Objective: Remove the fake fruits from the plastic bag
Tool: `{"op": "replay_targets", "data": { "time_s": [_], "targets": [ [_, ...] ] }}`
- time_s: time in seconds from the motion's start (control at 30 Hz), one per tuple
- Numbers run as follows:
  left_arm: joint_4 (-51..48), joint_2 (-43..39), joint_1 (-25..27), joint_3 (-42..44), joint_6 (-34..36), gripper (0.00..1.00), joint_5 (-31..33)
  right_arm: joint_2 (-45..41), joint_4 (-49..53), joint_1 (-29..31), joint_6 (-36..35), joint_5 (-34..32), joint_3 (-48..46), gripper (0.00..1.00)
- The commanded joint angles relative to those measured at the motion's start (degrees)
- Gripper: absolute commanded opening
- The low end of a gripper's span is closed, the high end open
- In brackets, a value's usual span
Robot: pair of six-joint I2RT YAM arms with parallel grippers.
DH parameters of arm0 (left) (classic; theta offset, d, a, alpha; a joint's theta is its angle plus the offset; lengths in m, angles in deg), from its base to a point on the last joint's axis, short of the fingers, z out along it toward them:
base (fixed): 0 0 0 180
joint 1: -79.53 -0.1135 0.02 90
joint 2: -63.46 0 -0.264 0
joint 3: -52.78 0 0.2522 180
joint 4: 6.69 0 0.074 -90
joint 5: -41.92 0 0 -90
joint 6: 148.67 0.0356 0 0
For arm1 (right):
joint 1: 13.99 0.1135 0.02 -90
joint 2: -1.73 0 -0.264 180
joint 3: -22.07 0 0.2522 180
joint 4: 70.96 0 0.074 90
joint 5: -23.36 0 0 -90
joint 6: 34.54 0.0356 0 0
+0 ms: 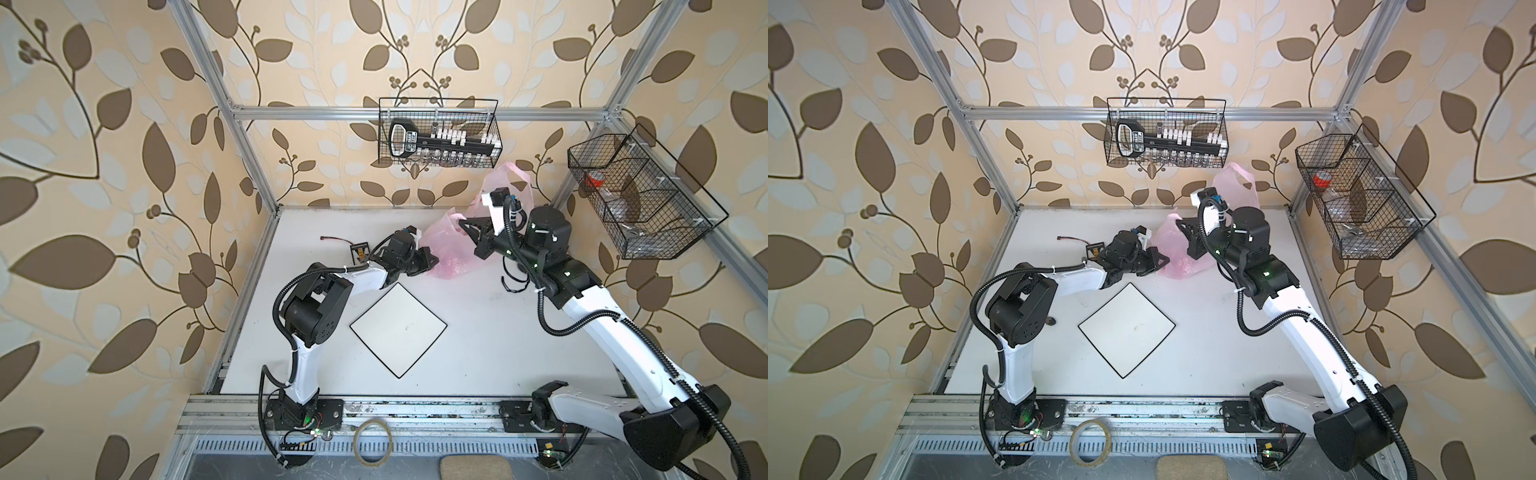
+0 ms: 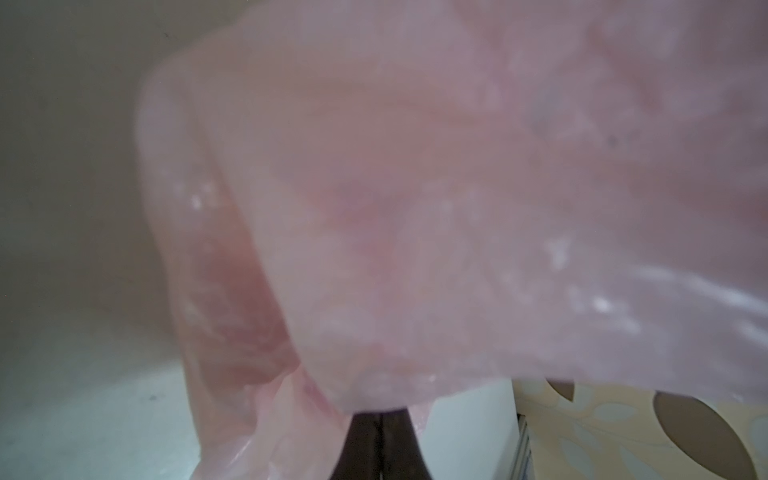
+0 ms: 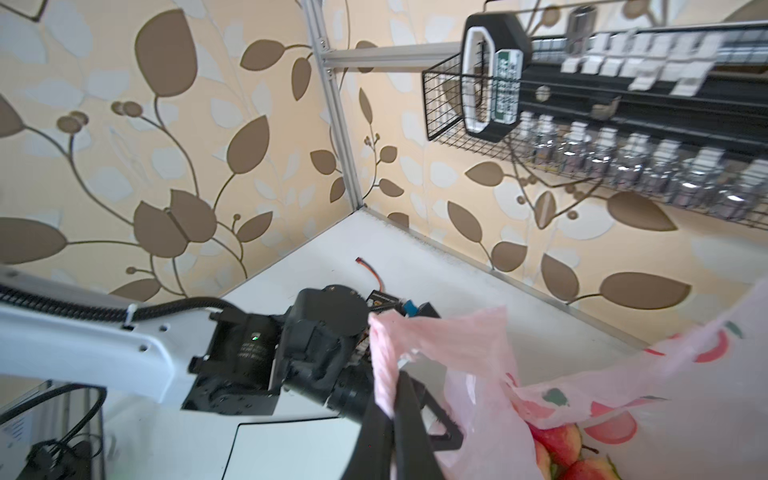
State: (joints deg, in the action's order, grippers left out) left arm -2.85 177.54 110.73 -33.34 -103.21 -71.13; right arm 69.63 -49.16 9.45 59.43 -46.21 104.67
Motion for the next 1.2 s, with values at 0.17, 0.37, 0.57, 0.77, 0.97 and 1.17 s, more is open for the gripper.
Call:
{"op": "replay_targets", "data": {
  "time_s": [0.17, 0.37, 0.57, 0.77, 0.97, 1.17],
  "targets": [
    [3.00, -4.30, -6.10, 4.09, 6.43, 0.45, 2.15, 5.27, -2.35, 7.30, 0.53, -0.78, 0.51, 0.00],
    [0.49, -22.17, -6.59, 19.10, 9.16, 0.74, 7.33, 11.06, -7.09, 7.81, 2.23, -3.22, -0.56, 0.00],
    [-13.73, -47.80, -6.59, 28.13, 9.48, 0.86, 15.00, 15.03, -11.72, 7.86, 2.72, 0.49, -2.16, 0.00],
    [-26.27, -60.50, -6.59, 26.12, -1.00, 0.90, 11.50, 14.94, -14.77, 8.62, -0.72, 3.31, -5.68, 0.00],
    [-36.26, -59.31, -3.10, 16.51, -16.31, 0.91, 6.48, 13.20, -14.66, 11.38, -6.79, 2.39, -8.05, 0.00],
    [-38.28, -59.47, 1.46, 16.00, -26.83, 0.92, 12.31, 12.02, -17.39, 13.68, -9.80, 1.61, -10.78, 0.00]
  ]
}}
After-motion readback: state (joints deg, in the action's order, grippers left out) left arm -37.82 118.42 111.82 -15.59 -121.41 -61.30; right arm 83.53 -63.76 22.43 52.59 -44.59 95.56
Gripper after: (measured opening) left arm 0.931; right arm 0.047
